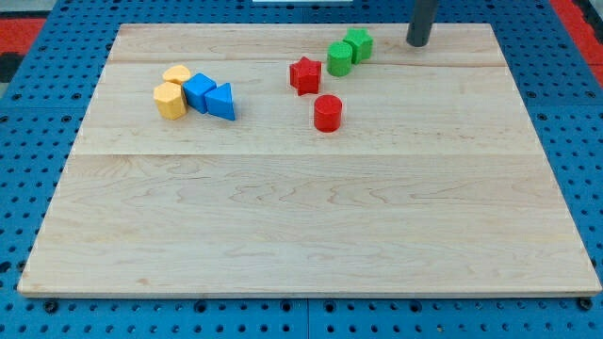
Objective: Place the green star above the green circle
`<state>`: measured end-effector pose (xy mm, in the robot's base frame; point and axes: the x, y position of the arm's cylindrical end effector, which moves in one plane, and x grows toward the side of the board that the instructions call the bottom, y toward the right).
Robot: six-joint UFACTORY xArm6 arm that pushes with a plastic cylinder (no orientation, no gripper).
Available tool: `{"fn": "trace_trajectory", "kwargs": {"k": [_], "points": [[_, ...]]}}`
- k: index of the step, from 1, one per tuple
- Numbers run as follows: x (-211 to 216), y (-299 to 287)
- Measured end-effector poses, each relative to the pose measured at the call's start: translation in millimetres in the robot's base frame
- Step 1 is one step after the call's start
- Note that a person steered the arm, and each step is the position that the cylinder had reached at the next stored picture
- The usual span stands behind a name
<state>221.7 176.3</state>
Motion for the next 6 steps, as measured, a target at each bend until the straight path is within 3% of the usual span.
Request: {"fn": "trace_trajectory", "kwargs": {"k": [2, 6], "points": [[-13.0, -120.5], [-13.0, -119.4]]}}
